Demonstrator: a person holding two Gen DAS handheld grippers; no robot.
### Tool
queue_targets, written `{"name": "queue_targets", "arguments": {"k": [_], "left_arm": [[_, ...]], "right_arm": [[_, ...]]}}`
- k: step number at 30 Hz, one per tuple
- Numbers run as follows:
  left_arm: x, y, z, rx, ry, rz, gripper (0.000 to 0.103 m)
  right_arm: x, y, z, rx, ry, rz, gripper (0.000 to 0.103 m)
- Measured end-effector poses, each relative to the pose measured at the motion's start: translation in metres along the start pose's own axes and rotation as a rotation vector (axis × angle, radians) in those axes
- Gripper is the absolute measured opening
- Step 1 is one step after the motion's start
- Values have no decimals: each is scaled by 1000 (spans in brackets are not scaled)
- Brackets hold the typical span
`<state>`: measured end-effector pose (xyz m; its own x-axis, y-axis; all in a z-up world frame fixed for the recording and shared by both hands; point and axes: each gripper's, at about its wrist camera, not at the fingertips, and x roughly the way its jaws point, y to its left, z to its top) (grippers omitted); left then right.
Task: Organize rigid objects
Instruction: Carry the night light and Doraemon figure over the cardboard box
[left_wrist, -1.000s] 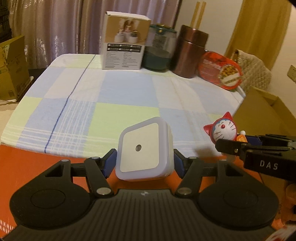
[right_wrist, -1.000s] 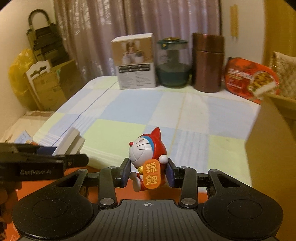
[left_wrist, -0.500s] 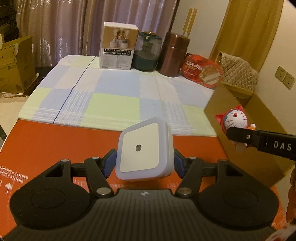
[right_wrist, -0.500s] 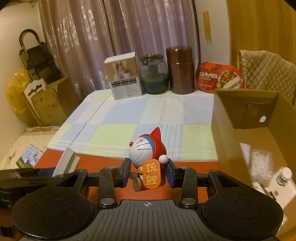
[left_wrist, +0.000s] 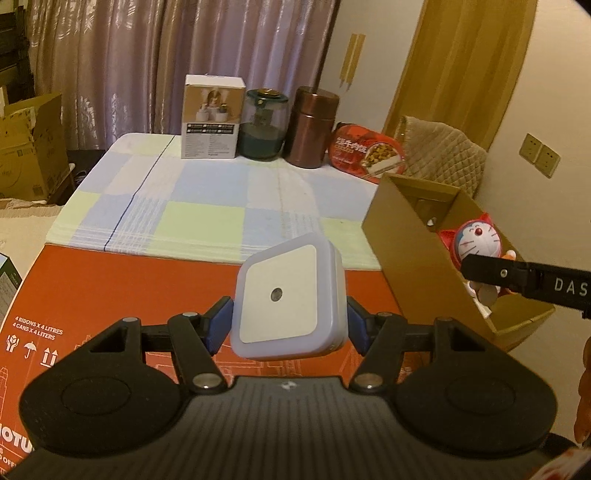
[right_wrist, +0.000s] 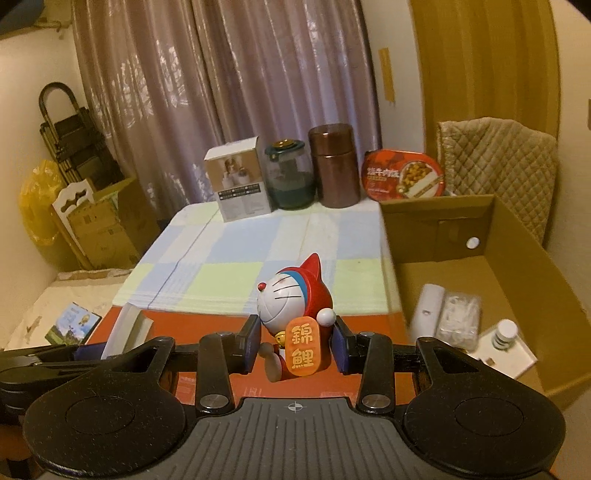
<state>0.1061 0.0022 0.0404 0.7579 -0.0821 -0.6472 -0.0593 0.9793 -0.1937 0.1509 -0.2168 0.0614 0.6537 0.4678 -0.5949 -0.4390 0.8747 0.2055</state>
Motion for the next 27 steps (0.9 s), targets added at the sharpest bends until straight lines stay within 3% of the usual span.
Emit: {"name": "queue_targets", "arguments": {"k": [8, 16, 27], "left_arm": [[-12, -42, -2, 43, -5, -63, 59], [-4, -102, 3, 106, 6, -163, 59], [28, -177, 18, 194, 24, -238, 59]], "right_arm": [[-45, -28, -15, 30, -25, -48, 36], [-84, -82, -24, 100, -52, -170, 37], [-97, -147, -14, 165, -73, -235, 37]]}}
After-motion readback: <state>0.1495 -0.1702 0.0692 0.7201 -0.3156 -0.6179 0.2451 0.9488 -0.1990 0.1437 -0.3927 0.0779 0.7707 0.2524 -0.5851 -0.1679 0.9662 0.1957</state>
